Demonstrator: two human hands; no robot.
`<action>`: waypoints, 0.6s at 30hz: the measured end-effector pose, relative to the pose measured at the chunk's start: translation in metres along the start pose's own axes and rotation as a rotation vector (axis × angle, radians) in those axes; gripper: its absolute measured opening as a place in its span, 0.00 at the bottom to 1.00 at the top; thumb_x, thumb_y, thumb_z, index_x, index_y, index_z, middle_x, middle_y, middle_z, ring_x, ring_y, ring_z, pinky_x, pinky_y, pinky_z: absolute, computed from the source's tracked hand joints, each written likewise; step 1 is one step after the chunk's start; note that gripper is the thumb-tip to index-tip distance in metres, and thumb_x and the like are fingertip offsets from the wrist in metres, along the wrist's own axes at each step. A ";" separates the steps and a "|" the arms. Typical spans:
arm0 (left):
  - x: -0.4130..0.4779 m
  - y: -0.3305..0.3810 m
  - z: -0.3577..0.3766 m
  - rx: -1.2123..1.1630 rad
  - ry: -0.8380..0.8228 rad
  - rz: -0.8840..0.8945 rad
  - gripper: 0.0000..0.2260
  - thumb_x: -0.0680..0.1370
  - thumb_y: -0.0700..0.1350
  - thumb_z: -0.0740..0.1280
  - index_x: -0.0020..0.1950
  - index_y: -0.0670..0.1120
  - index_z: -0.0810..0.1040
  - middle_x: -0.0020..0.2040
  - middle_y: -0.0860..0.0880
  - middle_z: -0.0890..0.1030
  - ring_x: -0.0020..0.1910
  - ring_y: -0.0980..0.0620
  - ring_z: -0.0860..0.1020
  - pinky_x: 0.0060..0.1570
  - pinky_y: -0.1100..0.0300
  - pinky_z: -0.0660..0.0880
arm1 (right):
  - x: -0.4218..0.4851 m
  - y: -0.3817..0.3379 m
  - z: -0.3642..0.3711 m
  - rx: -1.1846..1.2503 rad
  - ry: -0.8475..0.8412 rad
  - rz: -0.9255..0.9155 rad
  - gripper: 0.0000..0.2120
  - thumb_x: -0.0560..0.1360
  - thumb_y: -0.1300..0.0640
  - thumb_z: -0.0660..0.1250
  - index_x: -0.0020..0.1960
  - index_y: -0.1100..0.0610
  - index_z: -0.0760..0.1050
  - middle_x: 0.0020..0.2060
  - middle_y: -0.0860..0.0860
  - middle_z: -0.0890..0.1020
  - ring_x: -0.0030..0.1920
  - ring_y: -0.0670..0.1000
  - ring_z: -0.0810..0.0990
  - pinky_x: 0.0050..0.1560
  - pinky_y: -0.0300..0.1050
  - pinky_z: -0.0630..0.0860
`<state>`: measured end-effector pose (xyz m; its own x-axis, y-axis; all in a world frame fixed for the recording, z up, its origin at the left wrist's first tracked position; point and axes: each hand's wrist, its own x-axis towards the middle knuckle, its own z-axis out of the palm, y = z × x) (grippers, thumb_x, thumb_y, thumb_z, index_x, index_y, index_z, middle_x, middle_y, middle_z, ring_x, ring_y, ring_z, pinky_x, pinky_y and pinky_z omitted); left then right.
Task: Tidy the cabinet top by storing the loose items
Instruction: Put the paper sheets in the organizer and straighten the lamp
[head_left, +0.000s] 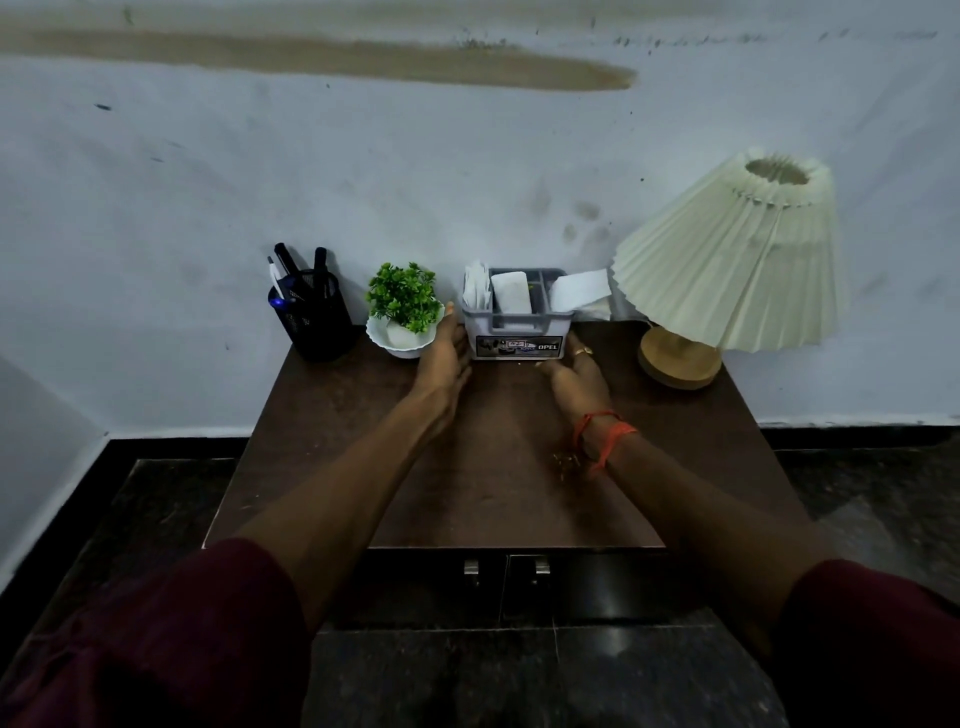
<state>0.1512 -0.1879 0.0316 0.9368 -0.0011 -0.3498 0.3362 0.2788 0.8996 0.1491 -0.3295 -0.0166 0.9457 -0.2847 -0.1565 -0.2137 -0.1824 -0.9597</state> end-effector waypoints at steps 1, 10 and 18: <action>0.001 -0.001 -0.001 0.003 -0.008 0.002 0.27 0.82 0.60 0.50 0.76 0.46 0.63 0.76 0.49 0.66 0.75 0.48 0.64 0.75 0.52 0.55 | -0.009 -0.008 0.000 0.007 0.027 0.002 0.32 0.65 0.54 0.69 0.69 0.47 0.69 0.56 0.45 0.81 0.56 0.49 0.79 0.63 0.45 0.74; -0.006 -0.012 -0.045 -0.008 0.223 0.053 0.18 0.81 0.48 0.57 0.63 0.37 0.77 0.60 0.41 0.80 0.54 0.47 0.81 0.51 0.58 0.77 | -0.045 -0.004 0.051 0.136 0.153 -0.060 0.18 0.71 0.69 0.63 0.60 0.60 0.76 0.47 0.54 0.80 0.47 0.49 0.78 0.59 0.50 0.76; 0.004 0.004 -0.113 0.131 0.523 0.150 0.14 0.71 0.55 0.62 0.49 0.51 0.83 0.50 0.50 0.83 0.55 0.48 0.79 0.63 0.50 0.74 | -0.039 -0.017 0.105 0.137 -0.144 0.010 0.21 0.73 0.63 0.66 0.65 0.57 0.74 0.58 0.52 0.80 0.57 0.49 0.78 0.64 0.47 0.73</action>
<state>0.1459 -0.0779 0.0044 0.8137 0.5154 -0.2686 0.2433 0.1177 0.9628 0.1414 -0.2165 -0.0191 0.9711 -0.1467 -0.1885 -0.1972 -0.0472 -0.9792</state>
